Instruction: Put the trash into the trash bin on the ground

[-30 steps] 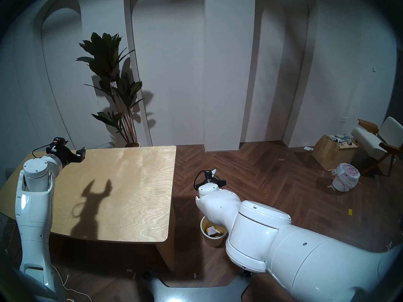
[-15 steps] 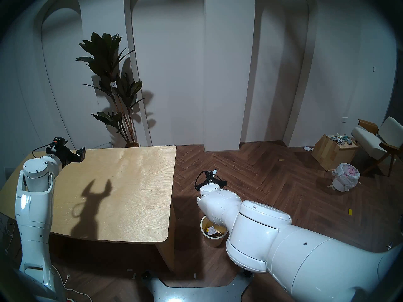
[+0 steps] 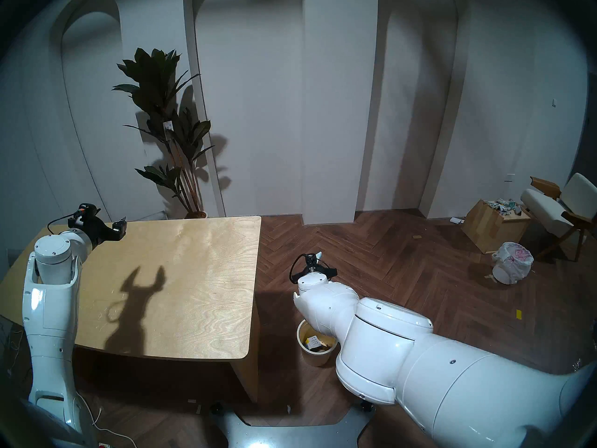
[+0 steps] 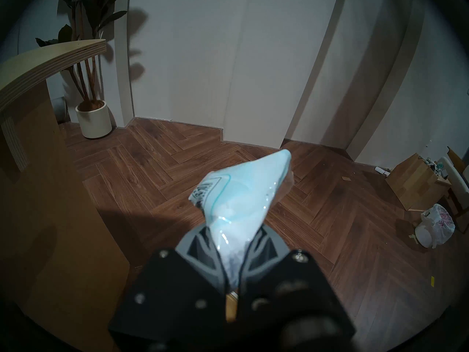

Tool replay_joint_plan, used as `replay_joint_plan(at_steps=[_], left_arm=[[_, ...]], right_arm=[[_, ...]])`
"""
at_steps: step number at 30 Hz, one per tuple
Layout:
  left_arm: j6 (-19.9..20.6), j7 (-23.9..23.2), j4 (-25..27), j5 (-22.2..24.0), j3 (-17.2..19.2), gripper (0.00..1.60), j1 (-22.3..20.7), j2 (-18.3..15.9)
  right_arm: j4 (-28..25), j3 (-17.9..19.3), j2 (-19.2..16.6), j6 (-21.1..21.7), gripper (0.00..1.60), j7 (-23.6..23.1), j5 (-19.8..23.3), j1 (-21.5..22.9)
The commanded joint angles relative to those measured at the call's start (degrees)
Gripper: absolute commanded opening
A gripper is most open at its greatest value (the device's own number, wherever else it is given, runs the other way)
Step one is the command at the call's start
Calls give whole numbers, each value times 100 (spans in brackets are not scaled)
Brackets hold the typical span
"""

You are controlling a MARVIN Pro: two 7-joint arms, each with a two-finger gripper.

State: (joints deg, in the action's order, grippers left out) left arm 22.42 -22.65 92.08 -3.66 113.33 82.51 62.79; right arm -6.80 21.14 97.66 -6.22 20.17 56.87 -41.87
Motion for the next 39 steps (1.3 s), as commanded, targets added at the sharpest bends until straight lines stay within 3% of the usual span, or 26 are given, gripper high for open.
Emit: replay_joint_plan(at_steps=[1, 10, 13, 14, 16, 18, 22, 39], left_arm=[[-29, -11, 88, -8, -8, 160, -88, -65], [-29, -5, 87, -1, -10, 160, -85, -69], [-29, -3, 87, 1, -11, 160, -85, -70], [-29, -2, 86, 2, -11, 160, -85, -70], [-29, 0, 86, 4, -12, 160, -84, -71], [-29, 2, 86, 6, -13, 160, -84, -71], [-29, 4, 86, 9, -14, 160, -83, -73], [-28, 12, 87, 22, -23, 160, -80, -87]], right_arm=[[-13, 11, 6, -54, 0, 57, 1, 65], [-13, -5, 27, -30, 5, 139, -42, 35], [-18, -6, 31, -22, 61, 155, -52, 29], [-21, -6, 30, -20, 69, 156, -56, 26], [-24, -7, 30, -18, 131, 161, -62, 22], [-26, -4, 30, -12, 151, 166, -66, 18], [-30, 1, 28, -6, 160, 171, -74, 14], [-106, 44, 20, -172, 160, 177, -94, 97]])
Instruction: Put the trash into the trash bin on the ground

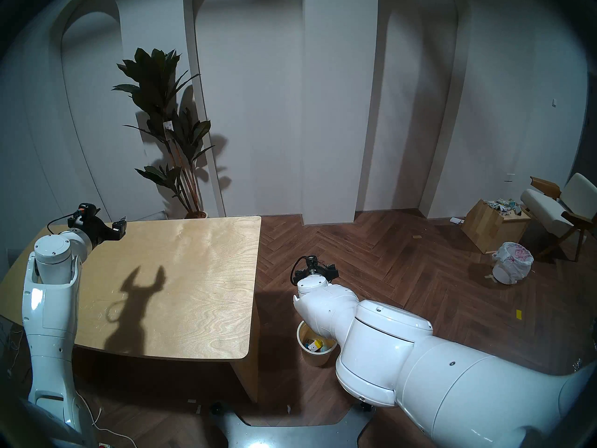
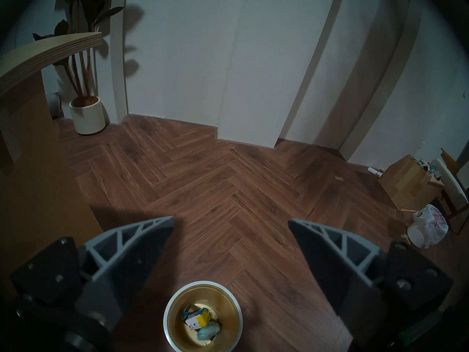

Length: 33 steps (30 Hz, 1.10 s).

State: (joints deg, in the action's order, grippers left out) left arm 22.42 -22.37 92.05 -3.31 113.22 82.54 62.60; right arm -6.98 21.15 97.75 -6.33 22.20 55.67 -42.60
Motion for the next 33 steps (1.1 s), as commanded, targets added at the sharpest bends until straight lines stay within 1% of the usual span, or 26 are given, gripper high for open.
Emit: replay_joint_plan(at_steps=[1, 3, 4, 6, 7, 13, 14, 16, 17, 18, 21, 22, 23, 25, 33], left_arm=[[-28, -16, 90, -12, -13, 160, -82, -69], [-28, -16, 90, -11, -14, 160, -82, -71], [-28, -15, 90, -10, -15, 160, -82, -72], [-28, -14, 89, -8, -16, 160, -81, -73], [-28, -13, 89, -7, -16, 160, -81, -73], [-28, -4, 85, 2, -15, 160, -78, -70], [-27, -2, 84, 4, -14, 160, -77, -68], [-27, 1, 82, 7, -13, 160, -76, -66], [-27, 3, 81, 9, -13, 160, -76, -66], [-27, 4, 80, 10, -13, 160, -76, -65], [-26, 9, 78, 14, -12, 160, -74, -63], [-26, 11, 76, 16, -12, 160, -73, -62], [-26, 12, 75, 18, -12, 160, -72, -61], [-25, 16, 73, 21, -11, 160, -71, -60], [-23, 34, 57, 40, -8, 160, -61, -53]], right_arm=[[-99, 69, -3, -187, 160, -25, 45, 218], [-135, 108, -47, -294, 160, -52, 65, 306], [-183, 132, -98, -477, 160, -88, 53, 348], [-240, 164, -171, -702, 160, -114, 49, 422], [-298, 175, -226, -709, 160, -138, 35, 464], [-544, 228, -514, -1320, 160, -232, -41, 675], [-597, 232, -551, -1295, 160, -253, -56, 723], [-664, 239, -604, -1510, 160, -302, -82, 752], [-720, 233, -649, -1683, 160, -356, -109, 746], [-772, 248, -679, -1659, 160, -370, -118, 752], [-876, 266, -731, -2069, 160, -390, -144, 707], [-911, 262, -729, -2039, 160, -387, -162, 684], [-951, 255, -734, -2185, 160, -407, -181, 644], [-1017, 239, -744, -2302, 160, -413, -216, 568], [-1172, 157, -697, -2449, 160, -399, -300, 179]])
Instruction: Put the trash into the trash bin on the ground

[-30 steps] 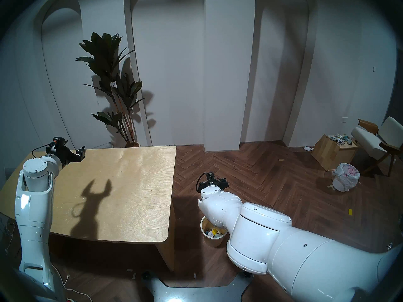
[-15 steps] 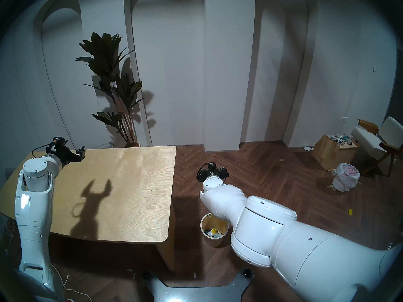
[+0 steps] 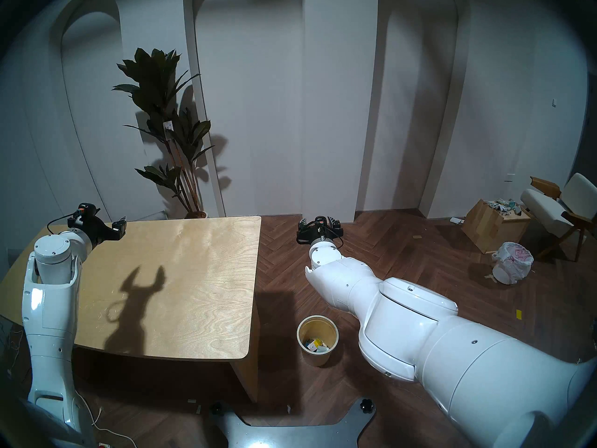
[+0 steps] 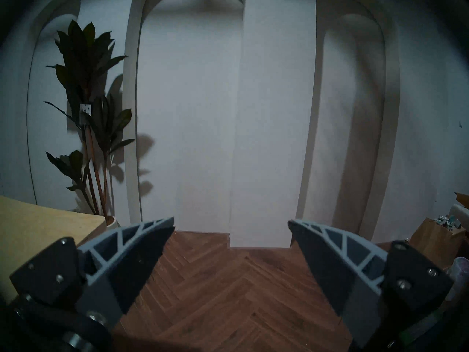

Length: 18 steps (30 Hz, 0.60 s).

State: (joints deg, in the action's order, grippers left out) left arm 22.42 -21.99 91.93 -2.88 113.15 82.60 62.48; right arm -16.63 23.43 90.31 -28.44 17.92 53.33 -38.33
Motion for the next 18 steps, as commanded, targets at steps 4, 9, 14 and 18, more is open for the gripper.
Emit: replay_joint_plan(at_steps=[4, 9, 14, 18], left_arm=[[-22, 4, 60, 4, -1, 160, -65, -39], [-24, 16, 55, 14, -3, 160, -66, -41], [-25, 25, 51, 22, -4, 160, -66, -42], [-26, 31, 48, 28, -5, 160, -67, -43]], right_arm=[[-273, -118, 52, -296, 160, 58, -87, -408], [-398, -176, 10, -451, 160, 116, -139, -532], [-528, -224, -31, -609, 160, 232, -193, -633], [-639, -259, -70, -739, 160, 333, -239, -702]])
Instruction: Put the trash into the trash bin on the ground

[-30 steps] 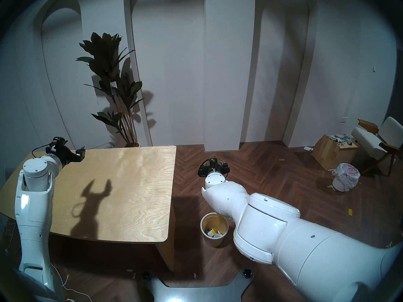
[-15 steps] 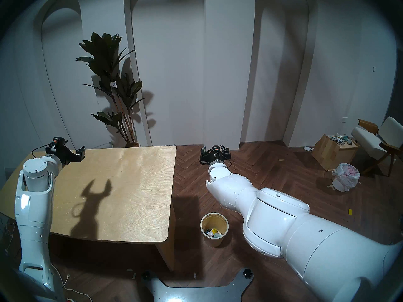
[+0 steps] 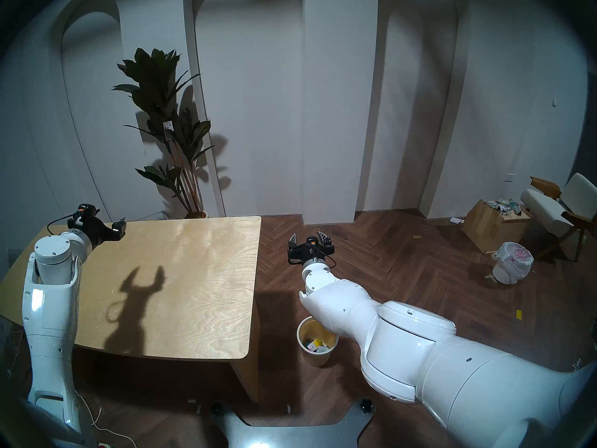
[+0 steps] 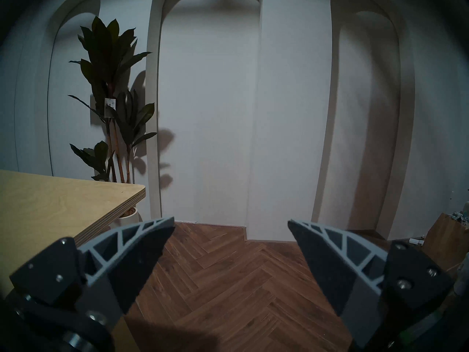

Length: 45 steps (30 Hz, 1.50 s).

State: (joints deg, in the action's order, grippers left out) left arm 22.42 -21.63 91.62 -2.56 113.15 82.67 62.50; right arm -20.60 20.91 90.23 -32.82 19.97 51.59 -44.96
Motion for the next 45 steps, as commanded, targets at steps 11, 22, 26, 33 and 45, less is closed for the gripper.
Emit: replay_joint_plan(at_steps=[11, 22, 26, 33, 45], left_arm=[[-27, 14, 76, 19, -8, 160, -73, -46], [-28, 31, 74, 36, -13, 160, -73, -49], [-28, 35, 74, 42, -14, 160, -72, -50], [-29, 44, 74, 52, -17, 160, -73, -53], [-30, 61, 77, 66, -24, 160, -72, -57]], right_arm=[[-603, -62, -324, -699, 160, 456, -221, -83], [-1024, -107, -569, -996, 160, 706, -437, -92], [-1172, -117, -649, -1067, 160, 780, -497, -119], [-1518, -148, -835, -1190, 160, 934, -627, -185], [-2310, -228, -1255, -1329, 160, 1241, -872, -341]])
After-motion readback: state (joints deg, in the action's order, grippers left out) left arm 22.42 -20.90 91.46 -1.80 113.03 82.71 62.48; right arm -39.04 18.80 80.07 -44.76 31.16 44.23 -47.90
